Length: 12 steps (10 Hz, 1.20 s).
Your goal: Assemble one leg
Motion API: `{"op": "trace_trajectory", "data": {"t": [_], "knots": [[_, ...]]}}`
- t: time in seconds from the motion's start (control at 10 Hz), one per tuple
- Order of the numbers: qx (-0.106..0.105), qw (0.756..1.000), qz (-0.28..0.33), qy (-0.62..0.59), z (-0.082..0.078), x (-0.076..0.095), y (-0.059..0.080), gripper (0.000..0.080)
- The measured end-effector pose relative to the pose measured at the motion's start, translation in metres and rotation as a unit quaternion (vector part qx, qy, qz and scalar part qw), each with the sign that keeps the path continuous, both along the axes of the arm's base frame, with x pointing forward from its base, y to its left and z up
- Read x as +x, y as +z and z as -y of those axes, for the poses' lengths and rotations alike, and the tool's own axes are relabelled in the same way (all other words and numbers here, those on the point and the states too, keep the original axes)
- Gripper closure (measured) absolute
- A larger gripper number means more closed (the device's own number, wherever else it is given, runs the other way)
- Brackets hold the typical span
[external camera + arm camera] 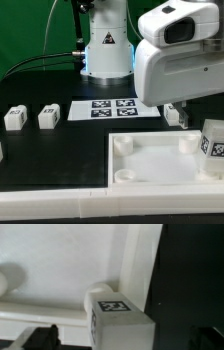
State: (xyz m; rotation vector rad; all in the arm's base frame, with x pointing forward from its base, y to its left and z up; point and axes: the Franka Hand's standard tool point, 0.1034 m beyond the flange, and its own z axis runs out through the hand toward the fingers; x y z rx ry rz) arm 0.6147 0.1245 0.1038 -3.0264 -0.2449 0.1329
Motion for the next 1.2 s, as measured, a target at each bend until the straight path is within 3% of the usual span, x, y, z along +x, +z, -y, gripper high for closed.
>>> {"op": "trace_trajectory", "data": {"t": [0.6,1.0,1.1,1.2], "knots": [[0.000,1.000,0.005,-0.018,0.004,0.010,-0.013,0.0150],[0.001,1.000,0.003,-0.003,0.004,0.008,-0.016,0.0179],[0.001,1.000,0.003,-0.003,0.004,0.008,-0.016,0.0364],[0.001,1.000,0.003,-0.003,0.005,0.008,-0.016,0.0364]]}}
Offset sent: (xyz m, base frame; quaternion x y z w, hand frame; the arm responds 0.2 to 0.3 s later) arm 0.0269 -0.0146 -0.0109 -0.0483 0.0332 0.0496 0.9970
